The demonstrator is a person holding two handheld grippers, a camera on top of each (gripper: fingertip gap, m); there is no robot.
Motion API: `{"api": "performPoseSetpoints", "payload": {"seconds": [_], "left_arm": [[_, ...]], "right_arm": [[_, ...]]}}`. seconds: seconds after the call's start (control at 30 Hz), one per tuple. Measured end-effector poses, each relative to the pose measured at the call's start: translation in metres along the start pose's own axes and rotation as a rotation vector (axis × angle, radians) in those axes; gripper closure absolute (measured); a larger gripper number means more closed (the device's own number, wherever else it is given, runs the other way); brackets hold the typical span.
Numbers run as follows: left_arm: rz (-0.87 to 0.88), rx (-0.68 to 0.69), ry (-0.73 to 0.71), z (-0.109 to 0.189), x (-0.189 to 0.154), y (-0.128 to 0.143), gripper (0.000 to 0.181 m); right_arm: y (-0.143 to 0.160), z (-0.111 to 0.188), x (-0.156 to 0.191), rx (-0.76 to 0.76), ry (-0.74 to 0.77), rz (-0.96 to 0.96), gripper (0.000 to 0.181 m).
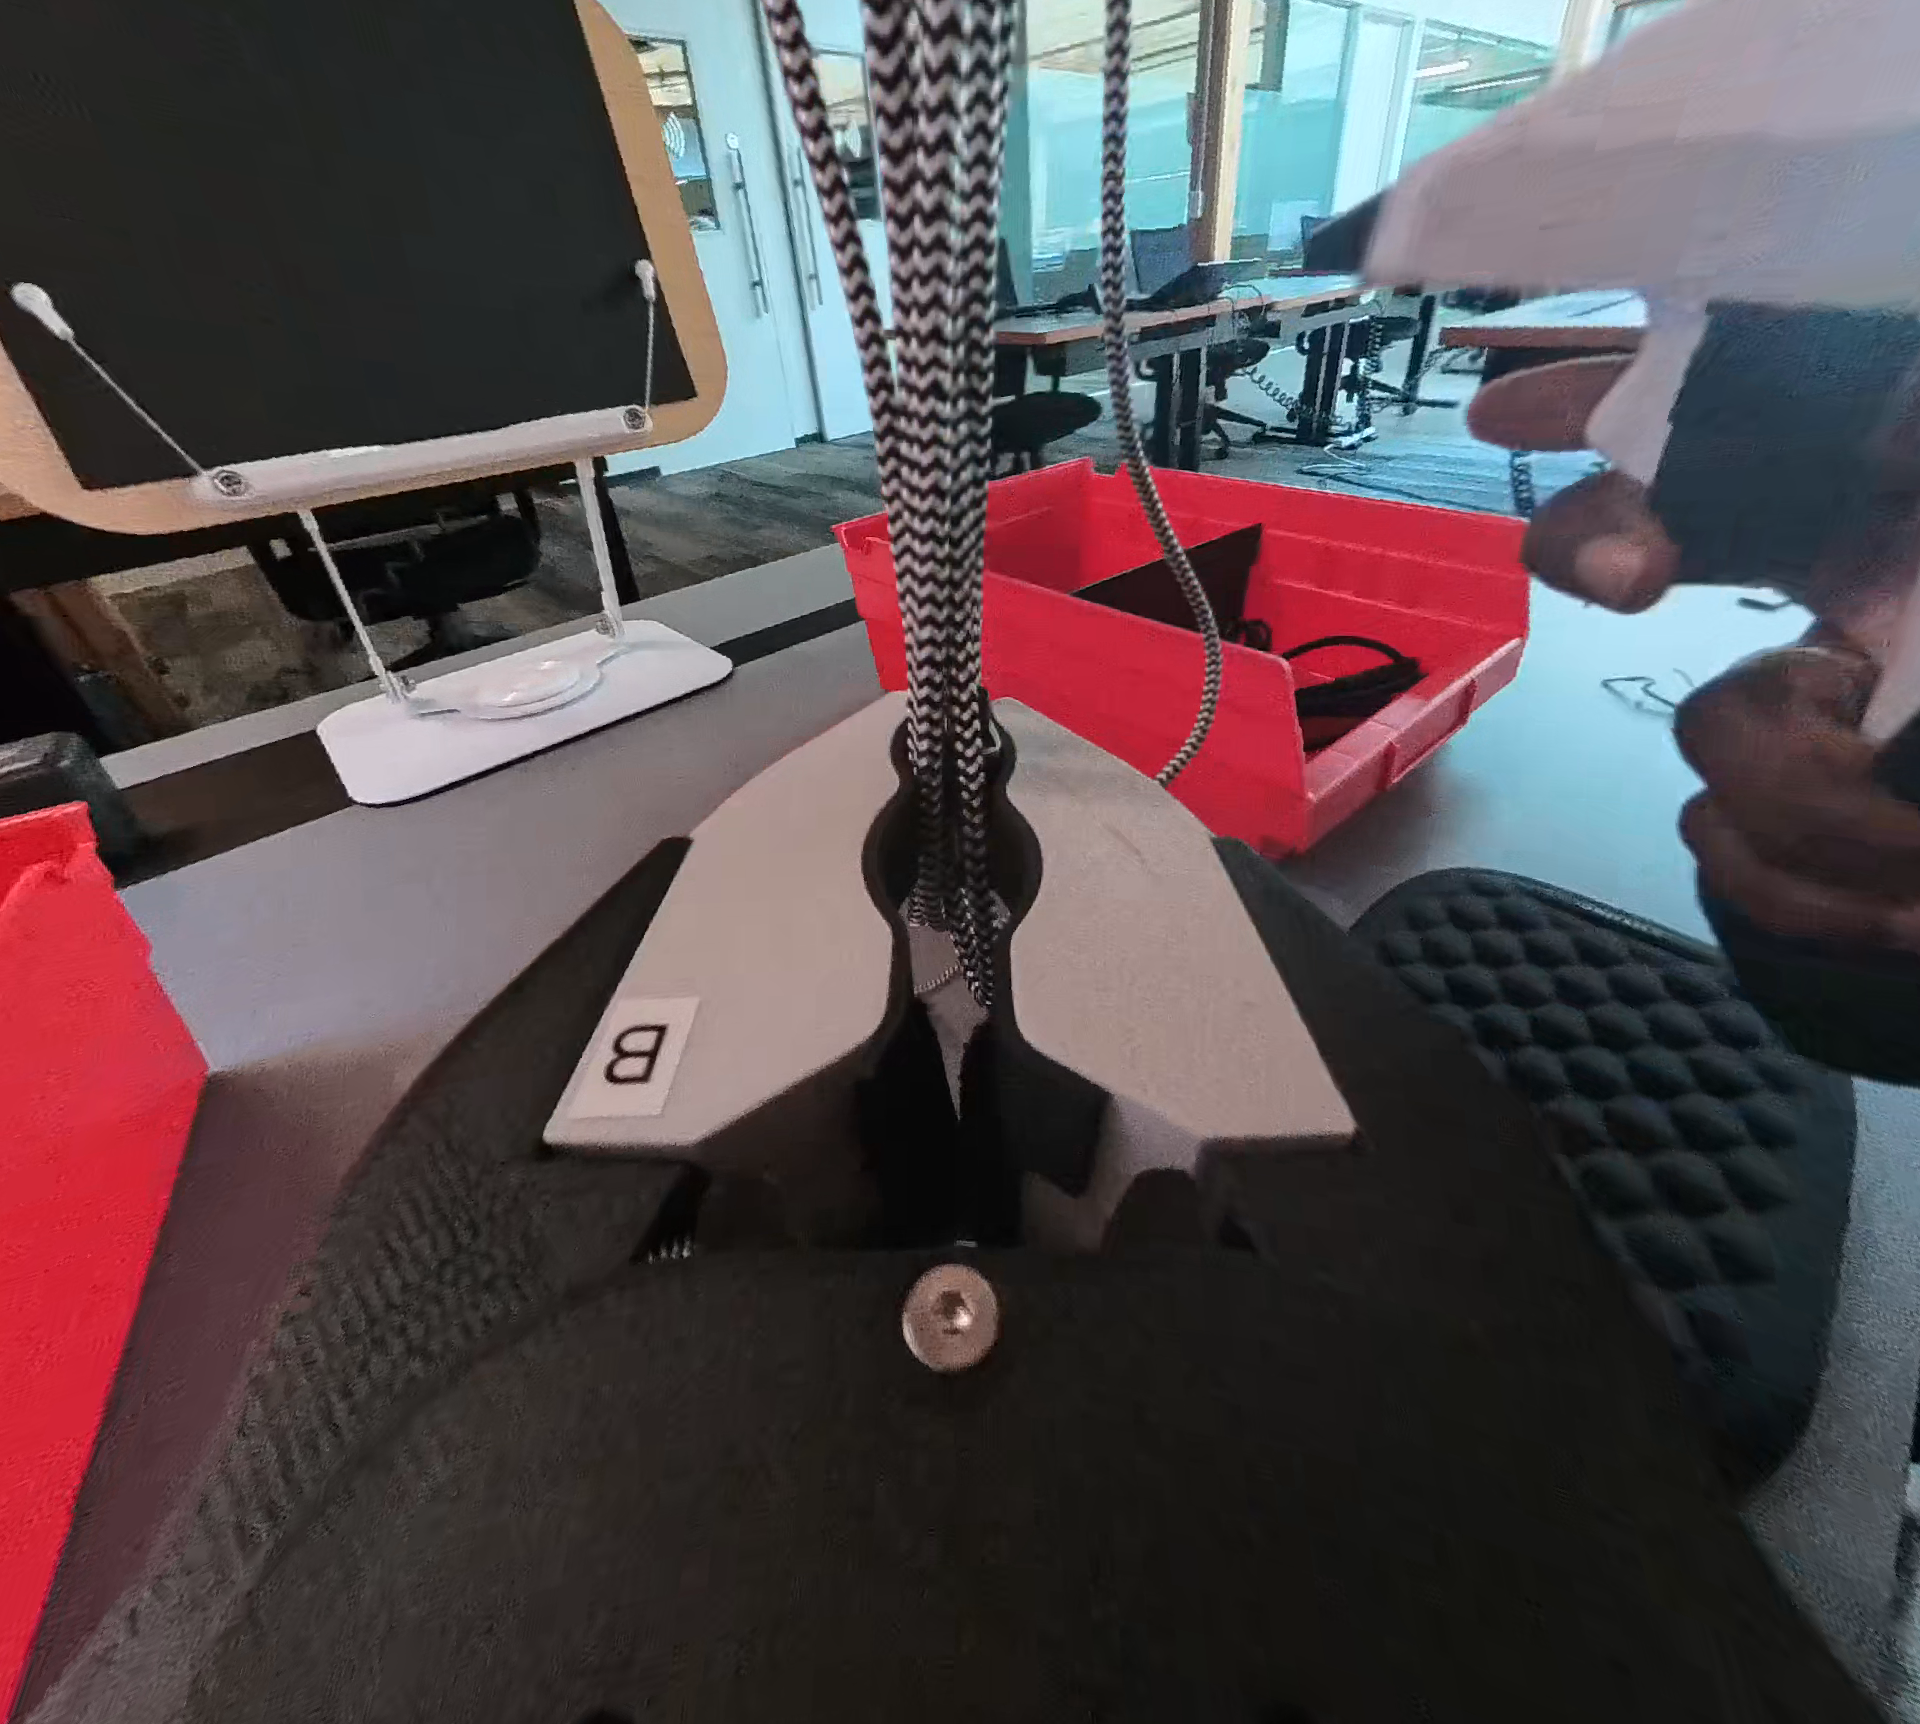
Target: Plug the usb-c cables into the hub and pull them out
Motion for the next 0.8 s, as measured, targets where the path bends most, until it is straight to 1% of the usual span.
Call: {"api": "performPoseSetpoints", "payload": {"seconds": [0.1, 0.17, 0.2, 0.3, 0.33, 0.43, 0.5, 0.53, 0.57, 0.6, 0.63, 0.67, 0.7, 0.73, 0.8], "left_arm": [[-0.036, 0.001, 0.003, -0.002, -0.011, -0.001, 0.175], [-0.076, 0.004, -0.011, -0.004, -0.017, 0.000, 0.175], [-0.091, 0.005, -0.018, -0.005, -0.020, 0.001, 0.175], [-0.153, 0.006, -0.055, -0.006, -0.028, -0.001, 0.176], [-0.190, 0.014, -0.071, -0.008, -0.033, -0.001, 0.175], [-0.316, 0.032, -0.118, -0.011, -0.048, -0.001, 0.168], [-0.382, 0.045, -0.074, -0.011, -0.055, -0.002, 0.155], [-0.393, 0.050, -0.052, -0.008, -0.057, -0.003, 0.146], [-0.374, 0.025, -0.032, -0.002, -0.055, -0.005, 0.143], [-0.343, -0.023, 0.005, 0.006, -0.053, -0.007, 0.142], [-0.293, -0.072, 0.050, 0.014, -0.050, -0.009, 0.145], [-0.240, -0.119, 0.122, 0.021, -0.049, -0.010, 0.151], [-0.195, -0.164, 0.242, 0.026, -0.052, -0.012, 0.162], [-0.136, -0.182, 0.406, 0.028, -0.058, -0.012, 0.169], [0.067, -0.129, 0.818, 0.026, -0.073, -0.009, 0.165]], "right_arm": [[0.003, -0.016, 0.004, 0.027, -0.044, 0.008, 0.056], [0.006, -0.025, 0.004, 0.049, -0.047, 0.001, 0.057], [0.008, -0.027, 0.004, 0.056, -0.036, 0.004, 0.068], [0.010, -0.027, 0.002, 0.043, 0.020, 0.018, 0.134], [0.010, -0.027, 0.002, 0.031, 0.029, 0.034, 0.146], [0.009, -0.025, 0.000, 0.030, 0.039, 0.073, 0.167], [0.005, -0.021, -0.005, -0.005, 0.000, 0.087, 0.170], [0.001, -0.018, -0.013, -0.035, -0.014, 0.066, 0.174], [-0.005, -0.013, -0.022, -0.085, -0.034, 0.036, 0.175], [-0.012, -0.006, -0.033, -0.145, -0.065, -0.008, 0.176], [-0.019, 0.001, -0.044, -0.203, -0.090, -0.066, 0.177], [-0.025, 0.007, -0.054, -0.259, -0.114, -0.113, 0.177], [-0.030, 0.013, -0.062, -0.315, -0.130, -0.147, 0.177], [-0.034, 0.018, -0.068, -0.368, -0.138, -0.171, 0.177], [-0.040, 0.025, -0.071, -0.449, -0.162, -0.189, 0.177]]}}
Point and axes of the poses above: each gripper's, where its closed fingertips meet, z back along the fingers, y out of its underside, x = y × z across the jaws, the point moved 6 cm from there along z, back along the fingers, and after that the axes turned 14 degrees about x, right-handed, at the moved point
